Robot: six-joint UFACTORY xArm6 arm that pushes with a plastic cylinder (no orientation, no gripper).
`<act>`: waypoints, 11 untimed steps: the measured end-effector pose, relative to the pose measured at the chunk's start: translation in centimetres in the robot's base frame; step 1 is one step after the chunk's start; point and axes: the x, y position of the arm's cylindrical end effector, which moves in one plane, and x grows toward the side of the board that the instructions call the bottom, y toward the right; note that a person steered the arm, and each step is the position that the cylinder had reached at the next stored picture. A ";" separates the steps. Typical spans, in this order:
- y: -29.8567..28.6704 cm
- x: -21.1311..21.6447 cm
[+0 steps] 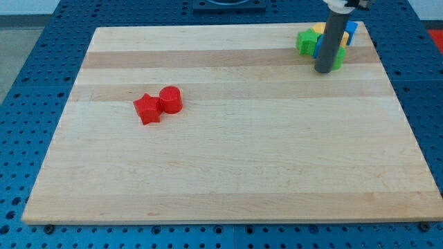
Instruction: Separate the red star and red circle
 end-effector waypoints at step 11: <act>-30.4 10.0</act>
